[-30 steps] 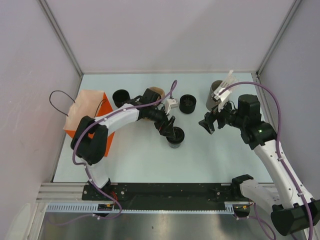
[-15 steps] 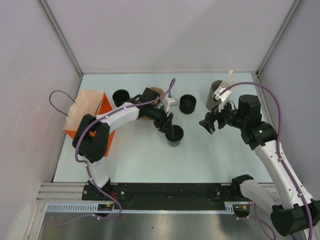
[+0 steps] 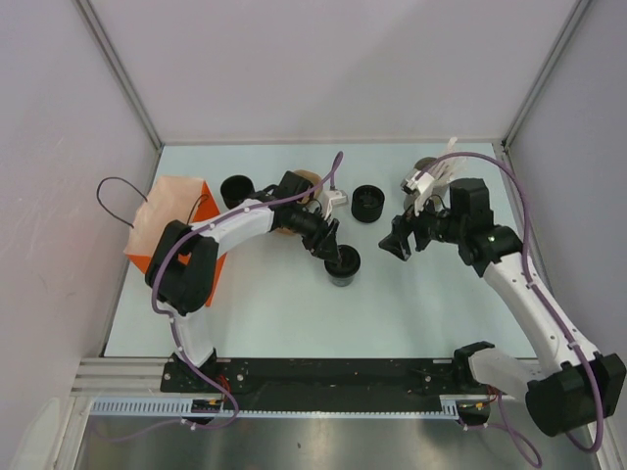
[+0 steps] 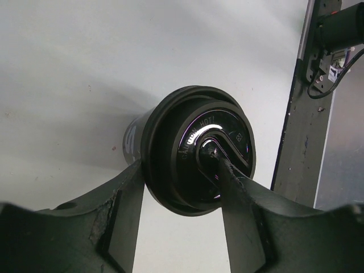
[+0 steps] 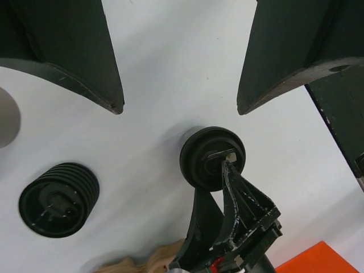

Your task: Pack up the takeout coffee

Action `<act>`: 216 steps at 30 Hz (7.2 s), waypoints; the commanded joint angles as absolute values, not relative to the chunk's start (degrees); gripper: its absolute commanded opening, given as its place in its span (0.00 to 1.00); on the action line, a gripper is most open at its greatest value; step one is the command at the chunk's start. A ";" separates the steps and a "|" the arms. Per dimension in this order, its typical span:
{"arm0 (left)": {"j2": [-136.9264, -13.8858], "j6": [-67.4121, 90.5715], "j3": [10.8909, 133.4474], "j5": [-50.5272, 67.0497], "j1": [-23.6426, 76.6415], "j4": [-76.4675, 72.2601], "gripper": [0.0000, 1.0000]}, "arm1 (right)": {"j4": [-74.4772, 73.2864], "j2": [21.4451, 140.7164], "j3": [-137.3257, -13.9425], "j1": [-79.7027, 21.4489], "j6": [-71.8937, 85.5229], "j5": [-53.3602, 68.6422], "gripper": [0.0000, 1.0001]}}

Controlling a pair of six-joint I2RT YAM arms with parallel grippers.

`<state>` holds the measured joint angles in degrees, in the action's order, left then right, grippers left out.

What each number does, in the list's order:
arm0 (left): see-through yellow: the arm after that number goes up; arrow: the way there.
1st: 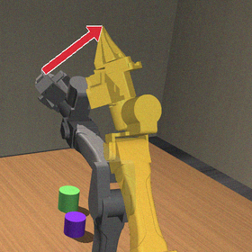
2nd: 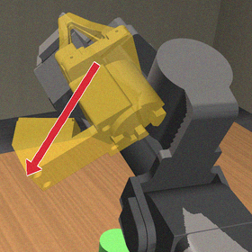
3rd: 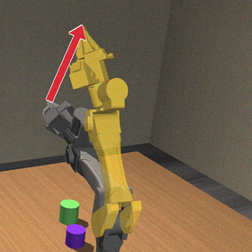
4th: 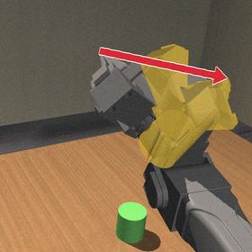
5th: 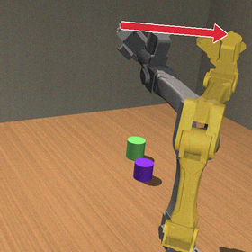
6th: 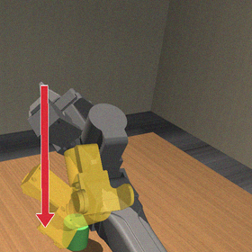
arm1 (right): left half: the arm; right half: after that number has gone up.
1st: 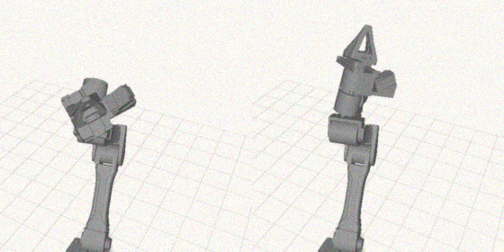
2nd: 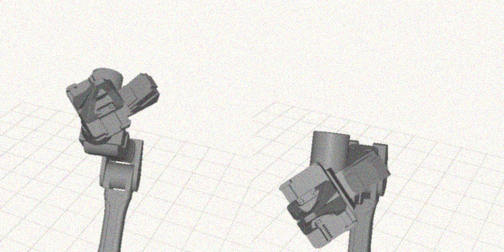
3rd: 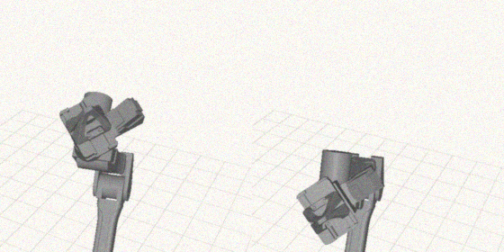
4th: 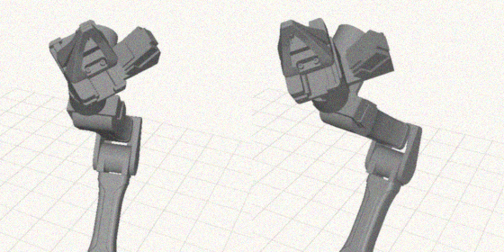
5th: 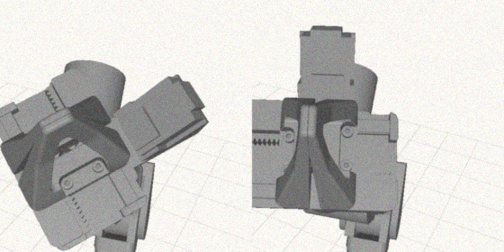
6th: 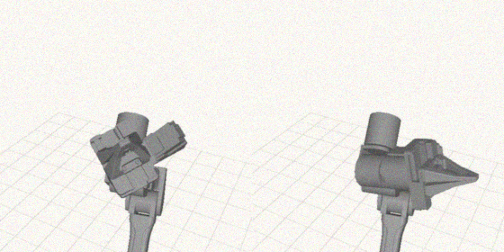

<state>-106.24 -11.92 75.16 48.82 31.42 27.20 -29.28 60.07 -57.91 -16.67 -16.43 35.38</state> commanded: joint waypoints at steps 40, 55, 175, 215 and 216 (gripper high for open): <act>-106.61 -15.12 68.73 41.22 31.46 22.59 0.55 | -15.82 91.05 -58.97 -18.54 -2.81 48.78 0.29; -106.44 -16.17 68.38 40.43 31.38 22.50 0.54 | -15.03 94.13 -60.73 -20.04 -0.35 46.67 0.30; -103.62 -22.06 62.31 20.48 37.00 24.61 0.52 | -34.28 91.14 -65.66 -17.84 -12.92 47.73 0.48; -104.15 -21.27 66.97 21.18 37.09 26.81 0.52 | -29.09 94.48 -65.30 -17.40 -5.10 54.14 0.47; -104.24 -21.36 66.97 21.18 37.18 26.98 0.52 | -28.66 94.57 -65.30 -17.58 -4.49 54.14 0.47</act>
<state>-99.66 -16.80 68.73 30.13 37.32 20.67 -31.07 94.98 -63.68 -16.88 -6.96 52.64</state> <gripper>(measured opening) 0.525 0.469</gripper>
